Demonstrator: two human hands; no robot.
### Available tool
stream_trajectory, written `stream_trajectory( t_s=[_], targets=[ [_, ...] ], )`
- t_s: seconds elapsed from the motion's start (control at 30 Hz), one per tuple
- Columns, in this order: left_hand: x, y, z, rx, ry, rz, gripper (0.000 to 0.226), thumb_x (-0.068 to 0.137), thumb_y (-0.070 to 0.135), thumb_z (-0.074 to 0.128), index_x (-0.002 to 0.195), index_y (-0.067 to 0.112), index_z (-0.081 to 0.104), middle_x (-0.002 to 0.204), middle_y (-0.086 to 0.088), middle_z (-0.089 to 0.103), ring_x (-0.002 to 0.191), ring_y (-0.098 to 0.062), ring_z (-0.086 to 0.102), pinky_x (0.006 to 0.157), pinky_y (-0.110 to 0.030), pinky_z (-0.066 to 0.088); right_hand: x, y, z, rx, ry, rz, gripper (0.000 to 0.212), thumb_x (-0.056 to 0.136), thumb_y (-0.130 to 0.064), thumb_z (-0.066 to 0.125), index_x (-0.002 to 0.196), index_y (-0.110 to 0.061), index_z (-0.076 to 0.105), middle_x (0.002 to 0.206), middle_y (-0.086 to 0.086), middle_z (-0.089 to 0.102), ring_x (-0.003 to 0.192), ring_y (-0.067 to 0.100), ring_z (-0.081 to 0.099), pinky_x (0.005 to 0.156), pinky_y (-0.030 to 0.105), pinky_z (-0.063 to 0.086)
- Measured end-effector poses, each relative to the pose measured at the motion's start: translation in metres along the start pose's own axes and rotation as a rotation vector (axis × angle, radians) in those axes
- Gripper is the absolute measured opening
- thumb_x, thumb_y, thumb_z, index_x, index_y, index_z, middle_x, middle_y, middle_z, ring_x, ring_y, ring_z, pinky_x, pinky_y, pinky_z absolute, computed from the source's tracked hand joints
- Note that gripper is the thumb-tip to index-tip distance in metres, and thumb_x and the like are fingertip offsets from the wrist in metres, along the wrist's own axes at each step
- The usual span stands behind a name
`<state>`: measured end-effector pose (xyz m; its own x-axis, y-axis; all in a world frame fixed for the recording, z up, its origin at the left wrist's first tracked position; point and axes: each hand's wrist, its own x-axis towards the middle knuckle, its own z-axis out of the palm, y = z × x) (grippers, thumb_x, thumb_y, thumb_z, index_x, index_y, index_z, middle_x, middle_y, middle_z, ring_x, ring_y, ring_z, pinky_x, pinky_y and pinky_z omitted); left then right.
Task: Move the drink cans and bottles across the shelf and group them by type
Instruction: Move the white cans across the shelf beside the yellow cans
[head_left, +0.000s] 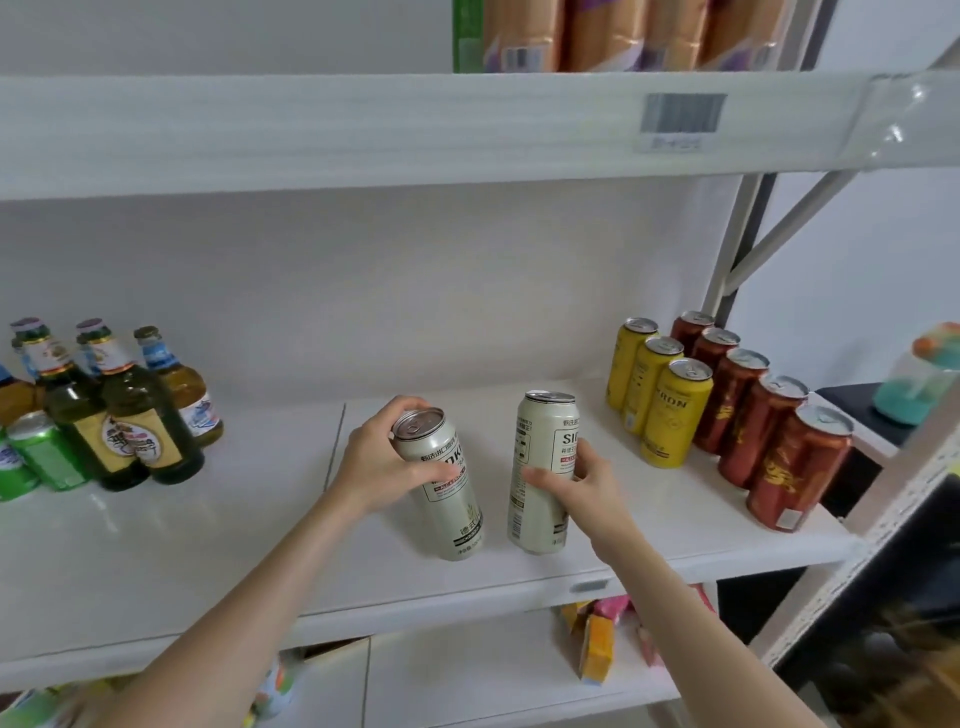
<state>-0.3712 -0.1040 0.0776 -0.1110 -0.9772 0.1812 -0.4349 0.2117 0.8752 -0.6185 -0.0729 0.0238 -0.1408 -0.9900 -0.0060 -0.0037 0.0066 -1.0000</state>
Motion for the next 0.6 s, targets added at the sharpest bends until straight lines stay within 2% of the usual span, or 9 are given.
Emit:
stream_trajectory(
  t_s=[0.17,0.3,0.43,0.6],
  targets=[
    [0.015,0.03,0.065,0.027,0.004,-0.001,0.067,0.036,0.037,0.087,0.097,0.047,0.061,0.092,0.017,0.071,0.086,-0.005,0.068,0.079,-0.03,0.055,0.02,0.0,-0.067,-0.025,-0.052,-0.005,0.048,0.071,-0.018,0.086,0.112,-0.017,0.061,0.102,-0.001,0.074,0.086,0.009,0.071,0.068,0.024,0.056],
    [0.031,0.049,0.104,0.058,0.006,-0.001,0.072,0.033,0.044,0.086,0.101,0.044,0.06,0.095,0.017,0.07,0.09,-0.006,0.067,0.084,-0.032,0.055,0.04,0.0,-0.108,-0.039,-0.062,-0.012,0.049,0.068,-0.023,0.087,0.111,-0.023,0.063,0.101,-0.005,0.074,0.089,0.009,0.071,0.073,0.028,0.057],
    [0.05,0.059,0.127,0.108,0.011,-0.001,0.072,0.037,0.039,0.089,0.104,0.04,0.061,0.097,0.017,0.07,0.093,-0.007,0.067,0.088,-0.036,0.054,0.062,0.004,-0.126,-0.021,-0.04,-0.02,0.044,0.069,-0.018,0.087,0.105,-0.023,0.063,0.097,-0.007,0.075,0.084,0.006,0.071,0.064,0.019,0.055],
    [0.073,0.057,0.136,0.156,0.039,-0.005,0.067,0.038,0.04,0.087,0.1,0.043,0.06,0.094,0.022,0.069,0.093,-0.003,0.065,0.088,-0.034,0.053,0.094,0.01,-0.127,-0.005,-0.035,-0.032,0.043,0.067,-0.017,0.088,0.101,-0.024,0.063,0.091,-0.011,0.075,0.08,0.005,0.071,0.061,0.017,0.054]
  ],
)
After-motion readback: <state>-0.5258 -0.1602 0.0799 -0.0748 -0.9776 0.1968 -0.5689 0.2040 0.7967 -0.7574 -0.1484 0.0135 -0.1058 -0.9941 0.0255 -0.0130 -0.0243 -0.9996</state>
